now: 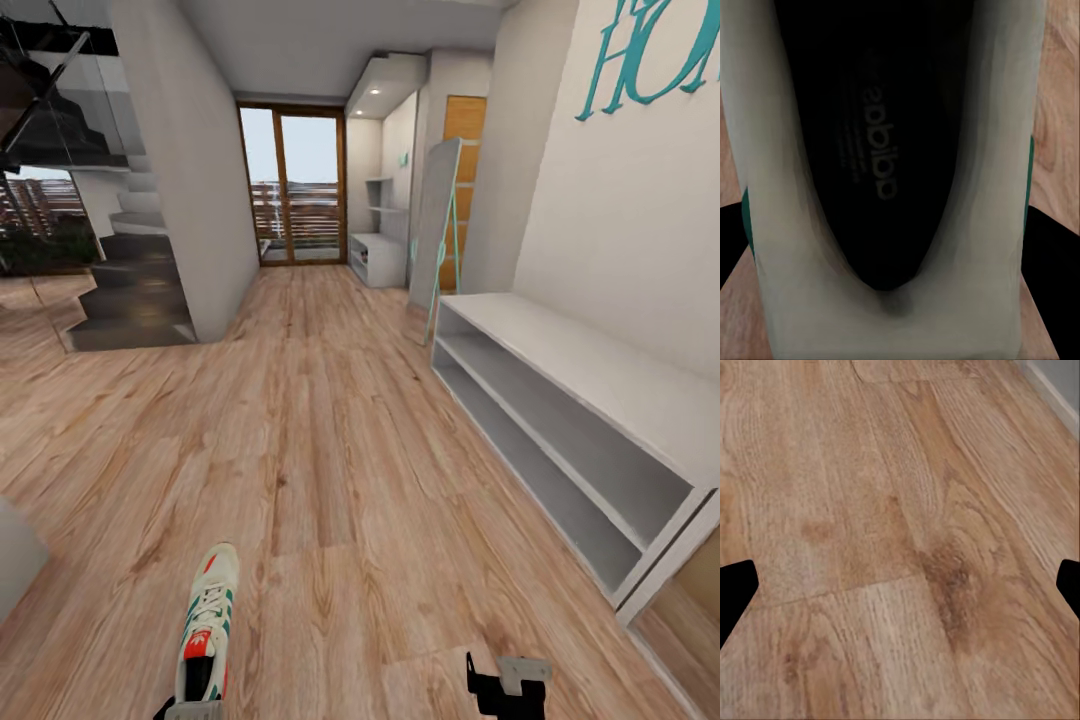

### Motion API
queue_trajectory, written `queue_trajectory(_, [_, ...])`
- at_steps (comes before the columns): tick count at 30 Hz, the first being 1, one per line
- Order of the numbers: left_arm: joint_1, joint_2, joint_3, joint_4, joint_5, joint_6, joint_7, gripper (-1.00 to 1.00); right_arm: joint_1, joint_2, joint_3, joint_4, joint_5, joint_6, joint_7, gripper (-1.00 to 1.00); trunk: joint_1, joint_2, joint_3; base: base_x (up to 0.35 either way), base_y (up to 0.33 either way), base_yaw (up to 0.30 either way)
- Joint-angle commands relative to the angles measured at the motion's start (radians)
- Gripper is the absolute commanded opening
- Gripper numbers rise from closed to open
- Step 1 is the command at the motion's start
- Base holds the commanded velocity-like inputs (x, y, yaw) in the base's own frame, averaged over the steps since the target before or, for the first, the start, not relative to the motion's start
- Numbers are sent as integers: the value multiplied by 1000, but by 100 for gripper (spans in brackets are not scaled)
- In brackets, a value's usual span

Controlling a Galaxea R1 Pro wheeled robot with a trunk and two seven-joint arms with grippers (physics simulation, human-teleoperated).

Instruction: Pick up the two gym shoes and the two sandals from the corridor floor and place them onto the hallstand (shoe rack) in the corridor, making sure they are on the rack and not on the floor. Arrange them so the two gym shoes are next to each other and the two sandals are next to each other.

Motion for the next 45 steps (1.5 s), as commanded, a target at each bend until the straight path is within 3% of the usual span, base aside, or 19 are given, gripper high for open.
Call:
queue_trajectory(1, [-1,0,-6,1,10,-3,-3,-100,0,0,9,0,-6,-2,-5,100,0,0,0,336,0,256])
queue_trajectory(14, [-1,0,-6,1,10,-3,-3,-100,0,-2,8,1,-6,-3,-3,100,0,0,11,336,0,197])
queue_trajectory(23, [-1,0,-6,1,11,-3,-2,-100,0,-25,9,3,-3,-4,0,100,0,0,11,336,0,12])
queue_trajectory(45, [-1,0,-5,1,11,-3,-2,-100,0,-24,10,3,-1,-3,2,100,0,0,11,336,0,0])
